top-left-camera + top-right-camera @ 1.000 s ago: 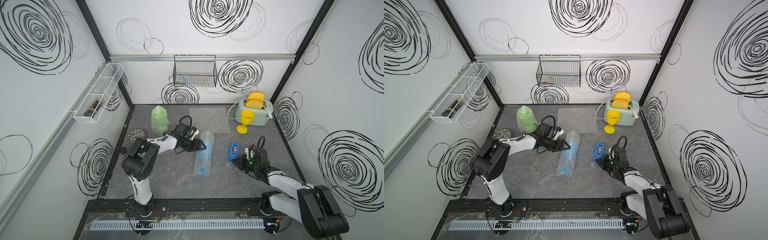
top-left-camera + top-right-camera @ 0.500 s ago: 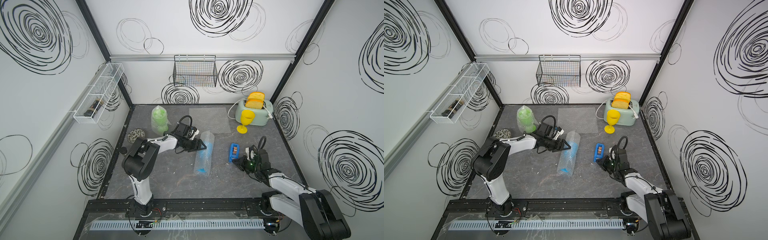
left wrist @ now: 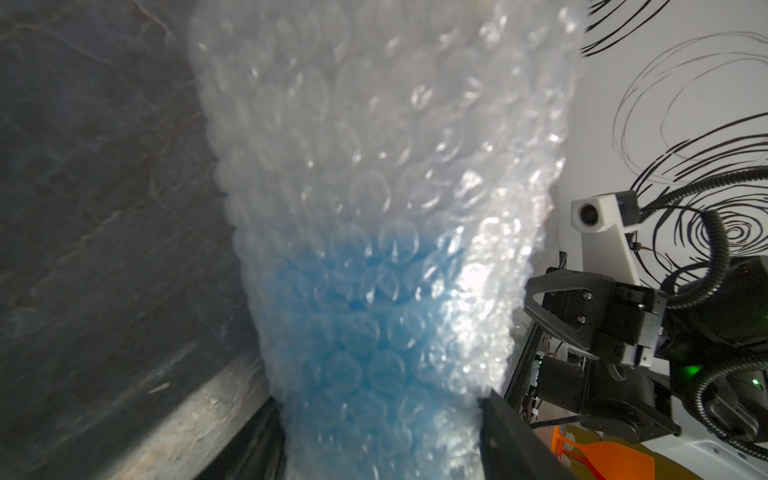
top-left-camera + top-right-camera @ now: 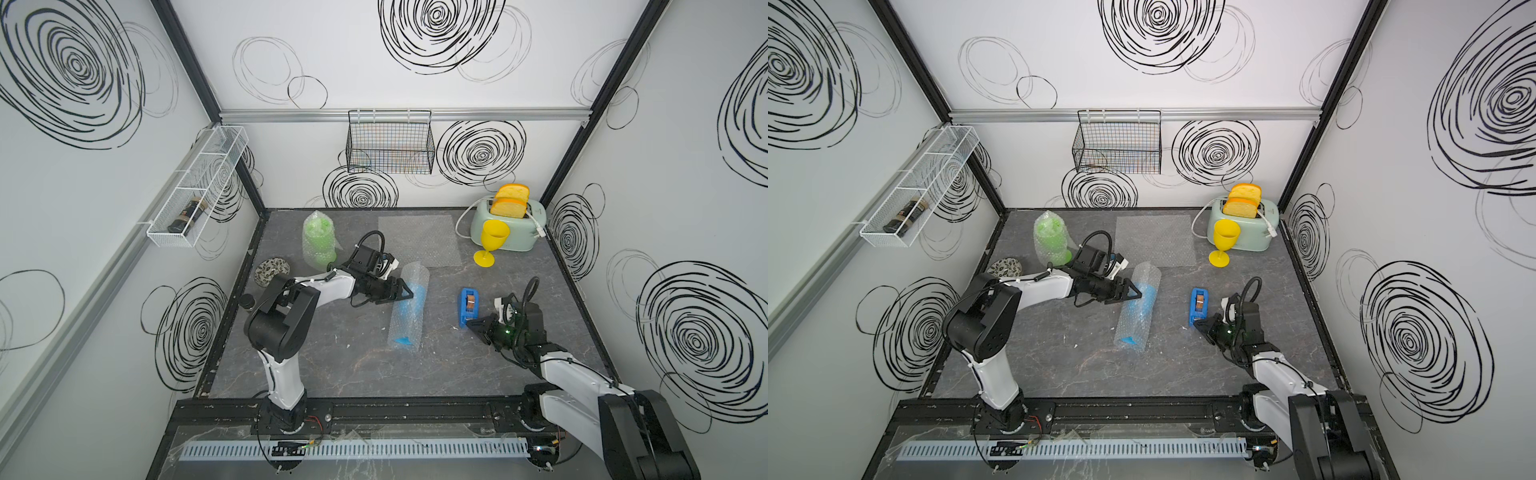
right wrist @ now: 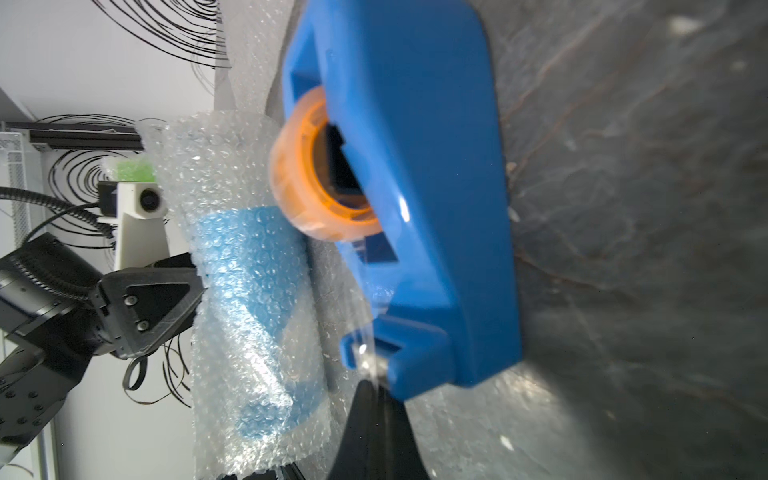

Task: Wrap wine glasses in bubble wrap
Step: Tear off the tape using the Tape Cutter.

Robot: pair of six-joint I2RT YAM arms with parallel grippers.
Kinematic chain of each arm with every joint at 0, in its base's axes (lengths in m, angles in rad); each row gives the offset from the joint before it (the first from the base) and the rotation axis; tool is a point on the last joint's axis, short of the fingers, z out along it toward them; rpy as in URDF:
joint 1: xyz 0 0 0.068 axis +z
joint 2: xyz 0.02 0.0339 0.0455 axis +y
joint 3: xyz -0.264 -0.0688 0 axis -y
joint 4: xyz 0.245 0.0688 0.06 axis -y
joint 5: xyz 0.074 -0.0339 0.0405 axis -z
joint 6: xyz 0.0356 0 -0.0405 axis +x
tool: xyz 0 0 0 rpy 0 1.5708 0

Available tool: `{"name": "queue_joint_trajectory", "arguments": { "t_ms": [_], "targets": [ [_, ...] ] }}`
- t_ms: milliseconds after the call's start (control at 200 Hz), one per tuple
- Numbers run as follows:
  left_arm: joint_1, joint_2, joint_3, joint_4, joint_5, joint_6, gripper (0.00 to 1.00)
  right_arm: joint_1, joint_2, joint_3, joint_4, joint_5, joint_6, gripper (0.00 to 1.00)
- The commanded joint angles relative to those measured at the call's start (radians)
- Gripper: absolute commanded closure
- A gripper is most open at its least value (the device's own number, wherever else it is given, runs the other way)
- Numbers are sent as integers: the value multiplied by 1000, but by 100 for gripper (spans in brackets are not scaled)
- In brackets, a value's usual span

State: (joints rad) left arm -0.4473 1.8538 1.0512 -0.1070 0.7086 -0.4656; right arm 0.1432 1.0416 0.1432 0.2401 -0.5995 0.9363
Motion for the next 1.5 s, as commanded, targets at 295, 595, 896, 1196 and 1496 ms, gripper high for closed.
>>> {"name": "queue_joint_trajectory", "arguments": {
  "t_ms": [295, 595, 896, 1196, 1496],
  "targets": [
    [-13, 51, -17, -105, -111, 32, 30, -23, 28, 54, -191, 36, -131, 100],
    [-11, 55, -23, -100, -107, 27, 30, 1, -38, -75, -121, 35, 47, 100],
    [-21, 69, -20, -103, -105, 28, 30, 11, -46, 21, -223, 83, -92, 100],
    [-19, 75, -9, -115, -106, 32, 30, 67, -73, 75, -342, 150, -213, 100],
    [-18, 58, -6, -119, -107, 33, 30, -7, -6, -91, -92, -61, 51, 100]
  ]
}}
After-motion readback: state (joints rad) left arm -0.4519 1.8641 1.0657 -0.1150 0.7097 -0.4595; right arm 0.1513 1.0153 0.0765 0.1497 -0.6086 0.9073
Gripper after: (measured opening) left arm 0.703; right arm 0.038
